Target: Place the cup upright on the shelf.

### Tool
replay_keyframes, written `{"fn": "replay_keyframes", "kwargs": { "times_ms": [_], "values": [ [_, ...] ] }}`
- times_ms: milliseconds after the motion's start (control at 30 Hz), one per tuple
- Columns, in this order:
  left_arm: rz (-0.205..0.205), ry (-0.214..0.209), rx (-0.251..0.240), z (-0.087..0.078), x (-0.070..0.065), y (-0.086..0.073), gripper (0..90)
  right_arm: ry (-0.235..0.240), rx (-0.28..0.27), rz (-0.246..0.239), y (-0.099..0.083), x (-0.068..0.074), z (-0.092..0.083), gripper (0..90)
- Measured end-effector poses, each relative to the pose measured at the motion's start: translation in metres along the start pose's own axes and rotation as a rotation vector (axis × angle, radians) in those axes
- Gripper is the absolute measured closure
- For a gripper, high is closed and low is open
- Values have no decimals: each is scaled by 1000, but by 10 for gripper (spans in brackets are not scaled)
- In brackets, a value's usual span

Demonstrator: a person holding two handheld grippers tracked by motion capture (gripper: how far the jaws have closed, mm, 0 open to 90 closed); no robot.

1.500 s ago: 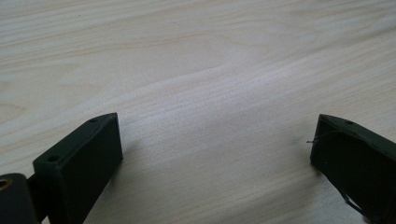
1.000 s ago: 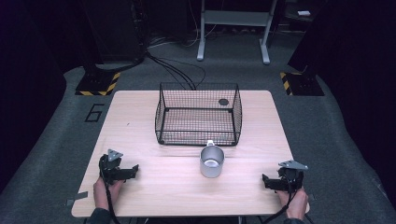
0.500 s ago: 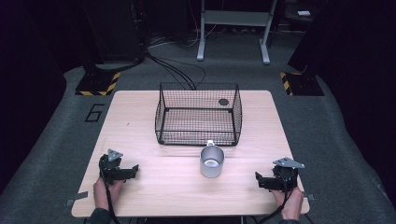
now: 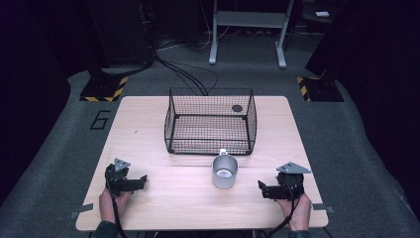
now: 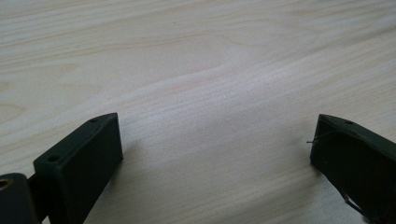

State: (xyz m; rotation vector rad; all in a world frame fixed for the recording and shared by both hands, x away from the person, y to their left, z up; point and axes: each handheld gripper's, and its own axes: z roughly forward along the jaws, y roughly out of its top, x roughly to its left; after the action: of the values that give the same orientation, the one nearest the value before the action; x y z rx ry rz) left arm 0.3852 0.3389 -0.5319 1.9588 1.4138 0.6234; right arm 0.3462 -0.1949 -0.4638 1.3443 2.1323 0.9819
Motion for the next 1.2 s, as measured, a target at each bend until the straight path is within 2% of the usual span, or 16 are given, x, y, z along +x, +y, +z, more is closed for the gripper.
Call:
{"fn": "replay_keyframes", "kwargs": {
  "times_ms": [667, 933, 1200],
  "values": [
    [-8, -3, -1, 0, -1, 0, 22, 142, -31, -97, 46, 52, 4, 0],
    [-8, -3, -2, 0, -1, 0, 22, 191, -18, -141, 63, 71, 16, 0],
    [-8, -3, -2, 0, -1, 0, 22, 218, 13, -147, 74, 86, 35, 0]
  ]
}}
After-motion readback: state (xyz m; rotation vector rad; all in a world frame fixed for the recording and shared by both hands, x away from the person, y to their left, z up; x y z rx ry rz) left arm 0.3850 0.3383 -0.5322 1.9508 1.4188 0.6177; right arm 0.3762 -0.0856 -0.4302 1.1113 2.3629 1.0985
